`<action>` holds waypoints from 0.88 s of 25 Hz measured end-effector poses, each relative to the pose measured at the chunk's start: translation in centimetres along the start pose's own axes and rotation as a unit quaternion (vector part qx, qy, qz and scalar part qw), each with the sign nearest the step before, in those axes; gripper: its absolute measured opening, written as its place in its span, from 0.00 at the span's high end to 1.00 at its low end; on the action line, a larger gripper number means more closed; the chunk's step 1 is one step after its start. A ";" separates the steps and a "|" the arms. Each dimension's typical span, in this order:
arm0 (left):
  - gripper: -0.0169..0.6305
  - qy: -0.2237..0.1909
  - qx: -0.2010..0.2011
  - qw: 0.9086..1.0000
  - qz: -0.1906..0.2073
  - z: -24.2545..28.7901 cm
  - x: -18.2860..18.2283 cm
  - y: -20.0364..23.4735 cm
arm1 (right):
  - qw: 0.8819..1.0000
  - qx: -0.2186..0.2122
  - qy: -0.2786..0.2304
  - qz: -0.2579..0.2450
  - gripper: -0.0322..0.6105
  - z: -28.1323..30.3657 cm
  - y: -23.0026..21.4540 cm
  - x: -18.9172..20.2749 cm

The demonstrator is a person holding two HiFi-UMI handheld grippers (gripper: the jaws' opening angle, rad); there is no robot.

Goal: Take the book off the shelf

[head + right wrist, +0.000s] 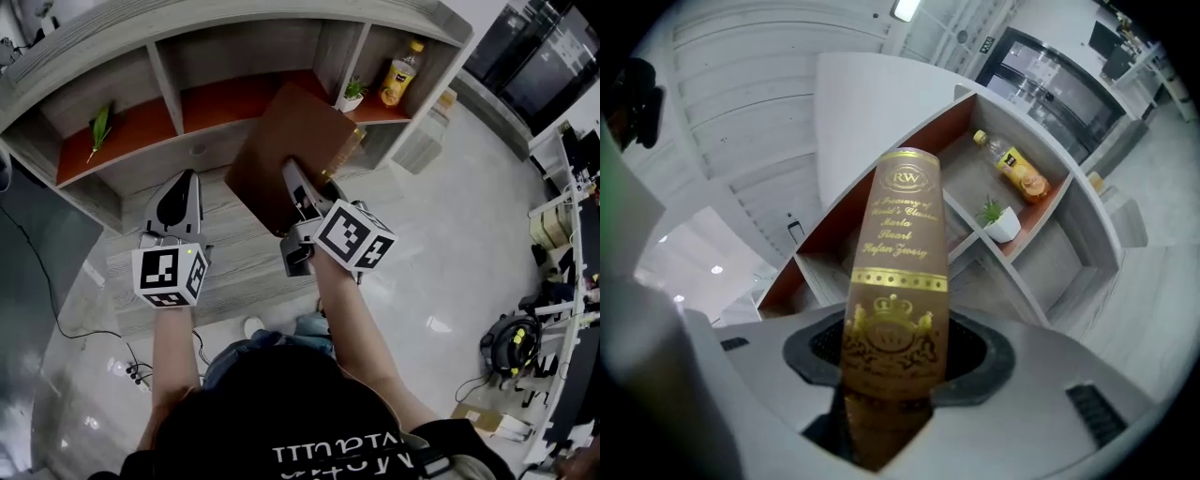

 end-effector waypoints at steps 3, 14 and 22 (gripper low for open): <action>0.96 0.001 0.003 1.000 -0.003 0.3 0.1 -0.4 | 0.999 0.016 0.013 -0.026 0.59 -0.5 -0.4 -0.1; 0.96 0.006 0.016 1.000 -0.008 1.0 0.5 -2.4 | 0.986 0.062 0.073 -0.136 0.59 -1.8 -0.8 -0.1; 0.96 0.008 0.029 1.000 -0.007 1.3 0.3 -4.2 | 0.965 0.100 0.093 -0.222 0.59 -3.1 -0.9 -0.8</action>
Point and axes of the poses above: the fingertips, and each gripper's own axes: z forward along the fingers, y to its left, x out of its underside, the point moved 4 cm from there along -z, backward along the fingers, and after that the axes turned 15 degrees about -x, right-handed, at the moved point
